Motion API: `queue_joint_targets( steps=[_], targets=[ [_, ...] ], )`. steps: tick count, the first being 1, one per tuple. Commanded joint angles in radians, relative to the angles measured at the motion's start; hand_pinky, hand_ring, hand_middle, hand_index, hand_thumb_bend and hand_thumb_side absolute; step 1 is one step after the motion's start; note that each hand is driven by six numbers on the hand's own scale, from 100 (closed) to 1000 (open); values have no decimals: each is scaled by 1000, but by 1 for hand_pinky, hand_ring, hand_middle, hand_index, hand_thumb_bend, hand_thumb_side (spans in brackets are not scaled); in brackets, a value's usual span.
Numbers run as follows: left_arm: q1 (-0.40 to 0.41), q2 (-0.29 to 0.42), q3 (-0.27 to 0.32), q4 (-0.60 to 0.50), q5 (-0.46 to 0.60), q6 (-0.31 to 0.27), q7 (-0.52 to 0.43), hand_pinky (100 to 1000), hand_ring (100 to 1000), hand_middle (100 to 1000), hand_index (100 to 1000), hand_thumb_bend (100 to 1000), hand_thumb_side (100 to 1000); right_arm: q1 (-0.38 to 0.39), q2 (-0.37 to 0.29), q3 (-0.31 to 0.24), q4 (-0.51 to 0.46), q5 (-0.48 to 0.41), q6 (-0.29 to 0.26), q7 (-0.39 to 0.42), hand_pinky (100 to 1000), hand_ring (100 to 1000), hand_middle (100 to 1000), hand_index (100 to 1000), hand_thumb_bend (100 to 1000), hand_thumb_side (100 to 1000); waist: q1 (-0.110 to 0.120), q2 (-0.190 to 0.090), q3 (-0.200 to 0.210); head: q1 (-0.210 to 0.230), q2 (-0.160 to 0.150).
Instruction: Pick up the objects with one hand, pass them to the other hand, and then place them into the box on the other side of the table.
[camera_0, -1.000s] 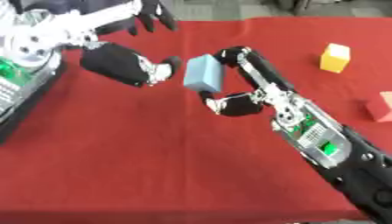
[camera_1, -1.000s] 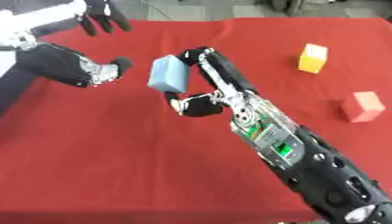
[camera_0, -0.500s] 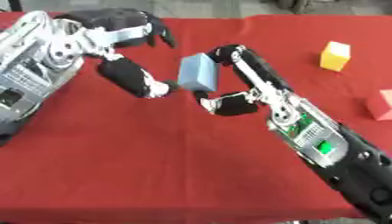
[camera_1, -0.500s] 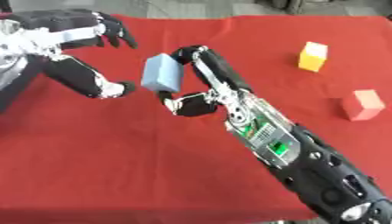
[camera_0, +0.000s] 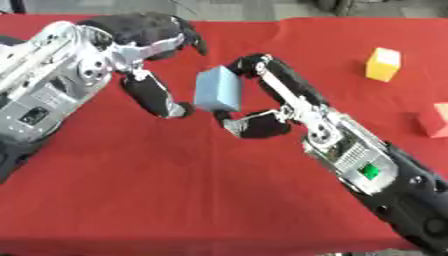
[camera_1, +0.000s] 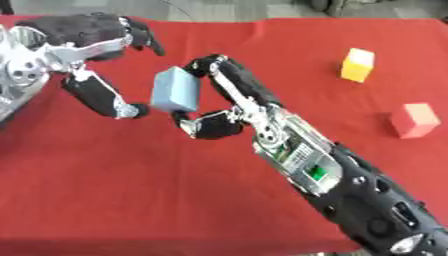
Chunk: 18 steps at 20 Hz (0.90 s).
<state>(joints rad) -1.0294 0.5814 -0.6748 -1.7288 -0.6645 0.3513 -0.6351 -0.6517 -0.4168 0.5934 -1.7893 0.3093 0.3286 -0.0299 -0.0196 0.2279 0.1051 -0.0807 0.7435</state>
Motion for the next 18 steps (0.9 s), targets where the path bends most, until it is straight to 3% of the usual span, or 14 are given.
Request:
queue_joint_targets(
  steps=[1, 8, 13, 18],
  targets=[
    [-17, 2, 2, -2, -2, 1, 19, 805, 823, 840, 887, 443, 222, -18, -1, 2, -24, 4, -7, 9, 814, 778, 475, 595, 100, 100, 2, -21, -1, 3, -14],
    [-5, 1, 6, -28, 57, 30, 26, 791, 816, 833, 871, 383, 282, -16, 5, 9, -9, 15, -17, 5, 816, 778, 475, 595, 100, 100, 2, -18, 1, 4, -18],
    [9, 30, 27, -88, 78, 66, -42, 793, 818, 835, 871, 392, 290, -15, 7, 9, 1, 23, -22, -12, 814, 776, 472, 590, 100, 100, 3, -17, 3, 3, -18],
    [15, 27, 27, -96, 84, 82, -52, 790, 818, 835, 872, 401, 305, 3, -16, 10, -31, 12, -25, -11, 816, 777, 472, 591, 100, 100, 0, -15, 4, -2, -22]
  ],
)
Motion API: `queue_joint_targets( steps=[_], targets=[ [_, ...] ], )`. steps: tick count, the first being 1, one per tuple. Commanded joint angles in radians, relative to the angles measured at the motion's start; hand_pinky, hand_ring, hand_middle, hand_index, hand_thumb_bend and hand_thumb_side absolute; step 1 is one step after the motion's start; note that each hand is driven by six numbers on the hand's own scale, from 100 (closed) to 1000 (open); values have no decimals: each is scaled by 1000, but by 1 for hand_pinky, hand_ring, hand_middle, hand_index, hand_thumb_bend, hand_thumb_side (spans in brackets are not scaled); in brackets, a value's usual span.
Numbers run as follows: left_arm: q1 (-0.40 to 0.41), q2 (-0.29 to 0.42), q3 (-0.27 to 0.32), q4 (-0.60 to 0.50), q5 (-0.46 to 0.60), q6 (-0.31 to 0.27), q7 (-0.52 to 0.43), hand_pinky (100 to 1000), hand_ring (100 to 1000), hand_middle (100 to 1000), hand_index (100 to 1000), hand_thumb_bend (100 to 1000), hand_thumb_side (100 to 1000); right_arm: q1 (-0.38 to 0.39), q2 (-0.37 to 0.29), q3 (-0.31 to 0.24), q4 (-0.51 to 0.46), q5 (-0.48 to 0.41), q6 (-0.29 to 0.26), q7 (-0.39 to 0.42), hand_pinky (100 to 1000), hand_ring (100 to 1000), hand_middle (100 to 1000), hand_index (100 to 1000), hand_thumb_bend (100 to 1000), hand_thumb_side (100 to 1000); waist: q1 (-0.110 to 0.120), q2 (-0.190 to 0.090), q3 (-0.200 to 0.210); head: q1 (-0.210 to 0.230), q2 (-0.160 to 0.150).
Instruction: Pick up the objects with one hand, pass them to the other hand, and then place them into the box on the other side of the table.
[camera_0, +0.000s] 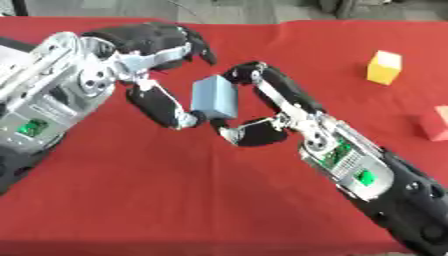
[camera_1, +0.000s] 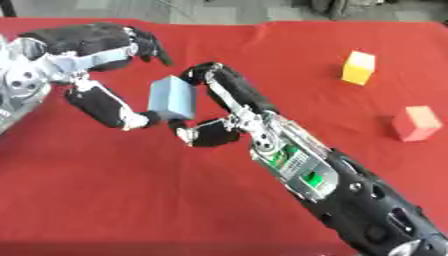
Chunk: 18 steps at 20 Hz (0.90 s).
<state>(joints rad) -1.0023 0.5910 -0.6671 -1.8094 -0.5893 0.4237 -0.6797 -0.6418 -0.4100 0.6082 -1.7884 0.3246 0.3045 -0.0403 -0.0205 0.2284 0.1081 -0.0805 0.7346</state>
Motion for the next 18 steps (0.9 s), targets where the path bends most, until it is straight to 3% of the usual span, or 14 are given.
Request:
queue_joint_targets(
  steps=[1, 18],
  targets=[
    [-12, 16, 20, -15, 13, 11, -6, 789, 818, 833, 870, 399, 306, -4, -27, -6, -40, -5, 1, 0, 816, 777, 472, 590, 100, 100, 1, -16, 1, -2, -13],
    [-14, -8, -2, 52, 33, 31, 3, 782, 813, 826, 864, 380, 348, 2, -35, -1, -64, -10, 24, 19, 821, 783, 488, 594, 100, 100, -1, -16, 3, -3, -7]
  ],
)
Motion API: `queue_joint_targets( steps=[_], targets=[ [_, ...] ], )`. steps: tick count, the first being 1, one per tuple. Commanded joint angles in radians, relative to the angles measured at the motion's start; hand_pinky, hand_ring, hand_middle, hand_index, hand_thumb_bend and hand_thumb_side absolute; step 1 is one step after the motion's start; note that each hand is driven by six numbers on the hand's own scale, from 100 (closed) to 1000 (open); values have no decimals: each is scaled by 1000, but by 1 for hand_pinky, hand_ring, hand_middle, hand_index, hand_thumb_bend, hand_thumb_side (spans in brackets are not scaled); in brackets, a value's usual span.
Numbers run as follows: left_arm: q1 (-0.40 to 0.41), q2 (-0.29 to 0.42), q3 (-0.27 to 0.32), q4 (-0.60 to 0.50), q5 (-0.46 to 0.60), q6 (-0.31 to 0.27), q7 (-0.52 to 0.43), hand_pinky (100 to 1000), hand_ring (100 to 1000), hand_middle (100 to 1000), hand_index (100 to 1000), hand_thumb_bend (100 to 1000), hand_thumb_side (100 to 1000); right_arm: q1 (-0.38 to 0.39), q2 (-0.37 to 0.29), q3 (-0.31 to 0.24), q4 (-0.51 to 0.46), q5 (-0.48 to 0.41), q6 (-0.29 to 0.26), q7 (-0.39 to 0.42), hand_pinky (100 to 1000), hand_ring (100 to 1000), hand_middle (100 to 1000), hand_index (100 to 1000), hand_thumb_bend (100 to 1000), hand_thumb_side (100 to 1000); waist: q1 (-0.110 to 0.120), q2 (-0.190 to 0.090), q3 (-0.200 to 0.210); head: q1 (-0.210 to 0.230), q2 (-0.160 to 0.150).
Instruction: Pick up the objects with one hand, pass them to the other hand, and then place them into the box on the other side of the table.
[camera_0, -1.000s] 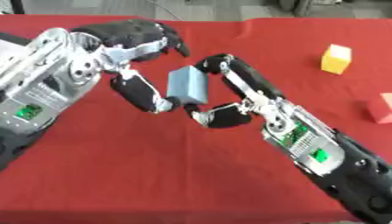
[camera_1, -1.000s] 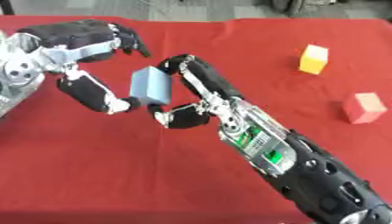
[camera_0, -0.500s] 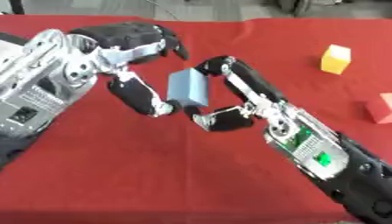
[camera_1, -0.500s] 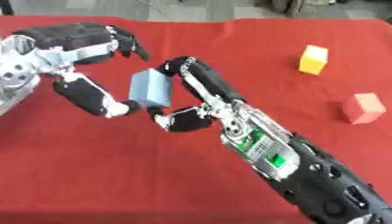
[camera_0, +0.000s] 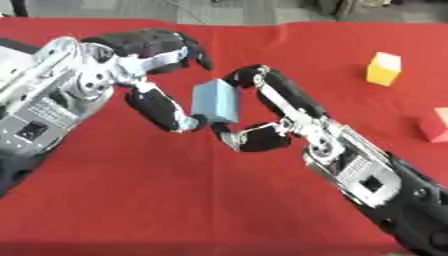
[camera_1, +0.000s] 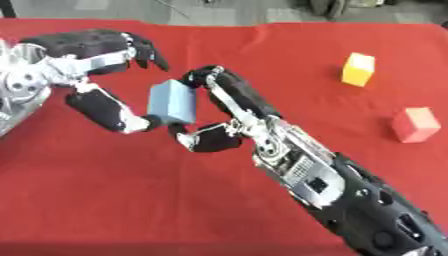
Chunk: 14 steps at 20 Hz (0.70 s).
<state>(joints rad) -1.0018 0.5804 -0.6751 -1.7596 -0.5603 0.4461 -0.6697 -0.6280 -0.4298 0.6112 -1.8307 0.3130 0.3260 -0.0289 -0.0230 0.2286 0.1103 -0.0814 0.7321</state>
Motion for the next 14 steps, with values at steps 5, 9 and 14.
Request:
queue_joint_targets(
  steps=[5, 9, 14],
  targets=[
    [-15, 4, 8, -2, 26, 6, -16, 784, 816, 830, 865, 373, 379, -11, -14, -3, -19, -1, 22, 20, 818, 781, 486, 591, 100, 100, 2, -17, 3, -5, 2],
    [-22, 5, 3, 1, 37, 2, -31, 783, 816, 830, 868, 382, 402, -11, -13, -6, -19, -3, 28, 21, 817, 780, 484, 590, 100, 100, 2, -18, 5, -10, 8],
    [-22, -4, -3, 25, 56, 6, -49, 780, 815, 827, 862, 380, 422, -13, -11, -10, -17, -3, 28, 31, 817, 780, 485, 590, 100, 100, 3, -18, 5, -12, 10]
  ],
)
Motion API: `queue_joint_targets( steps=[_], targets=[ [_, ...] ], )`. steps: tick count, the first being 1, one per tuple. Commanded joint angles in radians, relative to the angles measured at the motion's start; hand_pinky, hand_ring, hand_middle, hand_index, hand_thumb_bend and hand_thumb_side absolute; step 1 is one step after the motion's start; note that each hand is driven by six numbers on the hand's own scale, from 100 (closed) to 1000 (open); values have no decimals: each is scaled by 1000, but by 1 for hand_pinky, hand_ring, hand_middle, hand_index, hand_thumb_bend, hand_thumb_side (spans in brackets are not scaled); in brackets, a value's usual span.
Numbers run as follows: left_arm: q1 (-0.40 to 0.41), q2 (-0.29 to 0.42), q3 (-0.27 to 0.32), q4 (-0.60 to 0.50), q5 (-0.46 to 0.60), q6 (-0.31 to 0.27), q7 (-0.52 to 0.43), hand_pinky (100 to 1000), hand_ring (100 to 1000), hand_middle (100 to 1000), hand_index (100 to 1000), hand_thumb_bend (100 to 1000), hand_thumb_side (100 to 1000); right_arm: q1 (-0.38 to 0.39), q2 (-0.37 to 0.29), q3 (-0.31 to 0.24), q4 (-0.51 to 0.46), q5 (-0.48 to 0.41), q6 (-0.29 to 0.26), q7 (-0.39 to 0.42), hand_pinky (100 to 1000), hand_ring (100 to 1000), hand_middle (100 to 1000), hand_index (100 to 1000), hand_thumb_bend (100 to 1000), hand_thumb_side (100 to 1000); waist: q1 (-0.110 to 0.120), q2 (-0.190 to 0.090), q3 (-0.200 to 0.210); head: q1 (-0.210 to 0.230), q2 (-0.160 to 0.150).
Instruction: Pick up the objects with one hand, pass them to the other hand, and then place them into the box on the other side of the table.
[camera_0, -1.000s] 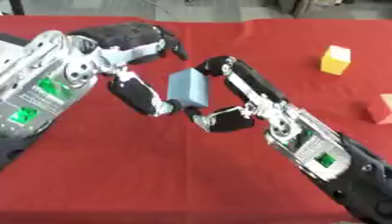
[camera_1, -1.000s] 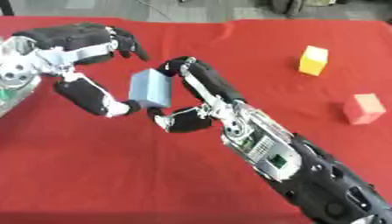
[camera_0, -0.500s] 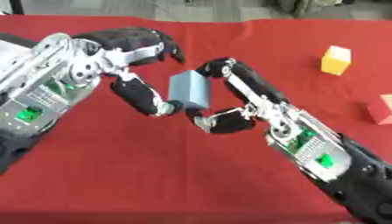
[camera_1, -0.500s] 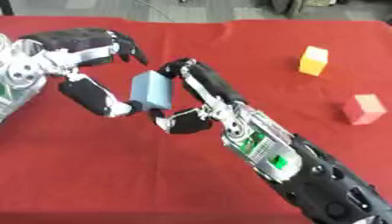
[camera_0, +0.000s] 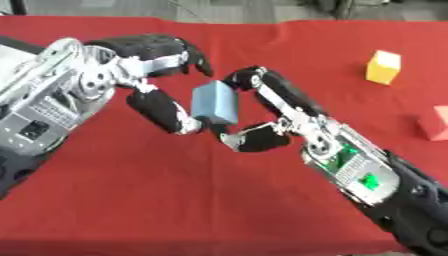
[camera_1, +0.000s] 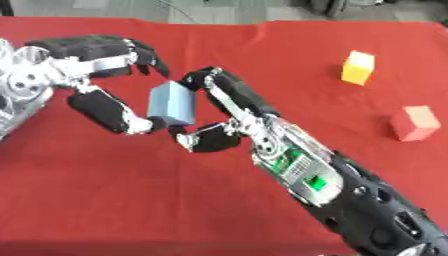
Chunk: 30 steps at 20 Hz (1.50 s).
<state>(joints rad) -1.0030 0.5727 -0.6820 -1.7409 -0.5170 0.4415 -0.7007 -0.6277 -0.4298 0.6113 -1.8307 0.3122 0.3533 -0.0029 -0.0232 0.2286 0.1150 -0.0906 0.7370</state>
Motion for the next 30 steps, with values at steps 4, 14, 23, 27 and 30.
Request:
queue_joint_targets(
  steps=[4, 14, 23, 27, 30],
  targets=[
    [-25, -4, 1, 19, 18, 7, -26, 778, 815, 825, 861, 368, 418, -13, -10, -11, -17, -1, 1, 11, 817, 780, 484, 589, 100, 100, 2, -18, 0, -3, 4],
    [-29, -21, -8, 53, -2, -13, -24, 776, 813, 816, 856, 346, 403, -10, -11, -4, -18, -3, -21, 4, 815, 777, 481, 585, 100, 100, 2, -17, 0, -1, 0],
    [-26, -27, -6, 47, 25, -12, 53, 731, 749, 710, 756, 269, 306, -6, -9, 2, -7, -2, -41, 19, 816, 775, 481, 584, 100, 100, 2, -15, 0, -2, 0],
    [-26, -28, -10, 44, 33, -13, 92, 710, 705, 644, 696, 217, 254, -5, -8, 3, -6, -2, -43, 19, 813, 775, 483, 587, 100, 100, 2, -14, 0, -2, 0],
    [-26, -30, -10, 45, 32, -13, 114, 695, 671, 595, 641, 161, 213, -4, -8, 4, -6, -4, -45, 19, 811, 776, 488, 592, 100, 100, 1, -14, 0, -2, 0]
  ],
)
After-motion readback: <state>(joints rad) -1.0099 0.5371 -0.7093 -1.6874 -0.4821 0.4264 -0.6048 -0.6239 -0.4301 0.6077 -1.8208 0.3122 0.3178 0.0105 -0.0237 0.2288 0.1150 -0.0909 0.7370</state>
